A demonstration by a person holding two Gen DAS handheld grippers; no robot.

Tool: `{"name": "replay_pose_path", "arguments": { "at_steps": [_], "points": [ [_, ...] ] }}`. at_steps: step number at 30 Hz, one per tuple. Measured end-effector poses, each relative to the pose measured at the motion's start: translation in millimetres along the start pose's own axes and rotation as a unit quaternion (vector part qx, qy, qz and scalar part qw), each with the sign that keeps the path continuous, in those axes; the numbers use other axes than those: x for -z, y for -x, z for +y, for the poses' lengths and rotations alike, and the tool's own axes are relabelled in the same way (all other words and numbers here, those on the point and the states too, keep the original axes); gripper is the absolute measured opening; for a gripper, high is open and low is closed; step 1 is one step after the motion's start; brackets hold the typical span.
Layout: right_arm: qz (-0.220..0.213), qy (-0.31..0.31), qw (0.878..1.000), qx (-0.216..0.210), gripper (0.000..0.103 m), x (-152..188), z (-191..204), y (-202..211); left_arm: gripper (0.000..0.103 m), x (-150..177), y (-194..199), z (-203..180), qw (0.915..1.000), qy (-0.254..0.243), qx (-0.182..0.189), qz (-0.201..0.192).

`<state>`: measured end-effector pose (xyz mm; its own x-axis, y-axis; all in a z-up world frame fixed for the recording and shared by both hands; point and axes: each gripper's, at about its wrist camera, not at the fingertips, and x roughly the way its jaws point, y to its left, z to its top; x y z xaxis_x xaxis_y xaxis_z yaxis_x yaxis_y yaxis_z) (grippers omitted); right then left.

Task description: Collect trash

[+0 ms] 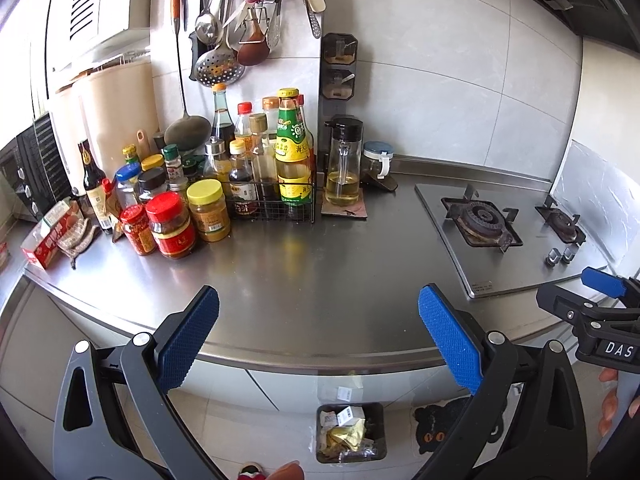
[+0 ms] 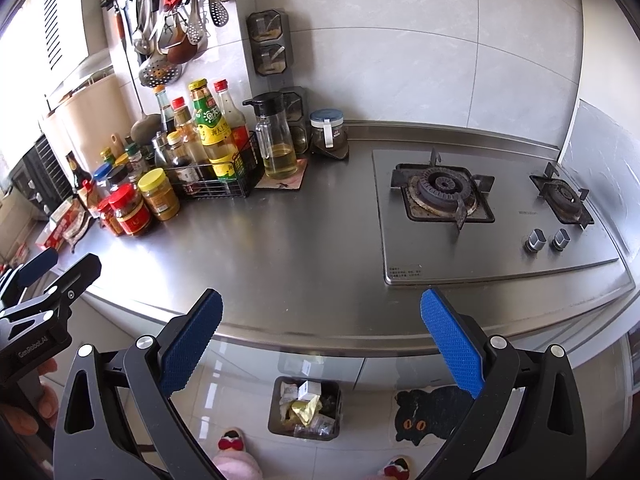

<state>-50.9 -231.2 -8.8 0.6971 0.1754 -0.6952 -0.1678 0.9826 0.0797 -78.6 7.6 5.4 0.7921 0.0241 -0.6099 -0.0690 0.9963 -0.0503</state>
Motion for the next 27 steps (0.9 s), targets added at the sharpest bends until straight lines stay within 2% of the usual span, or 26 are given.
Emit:
{"name": "replay_pose_path", "arguments": {
  "at_steps": [7, 19, 27],
  "points": [
    [0.002, -0.001, 1.0, 0.001, 0.1, 1.4, 0.6, -1.8, 0.095, 4.2, -11.7, 7.2, 0.999, 0.029, 0.006, 0.034],
    [0.005, -0.002, 1.0, 0.001, 0.1, 3.2, 0.9, -4.4, 0.095, 4.4, -13.2, 7.4, 0.9988, 0.03, 0.015, 0.035],
    [0.01, 0.001, 1.0, 0.0, 0.1, 2.7, 1.4, -4.9, 0.095, 5.8, -13.3, 2.8, 0.9992, 0.014, -0.001, 0.037]
  ]
}}
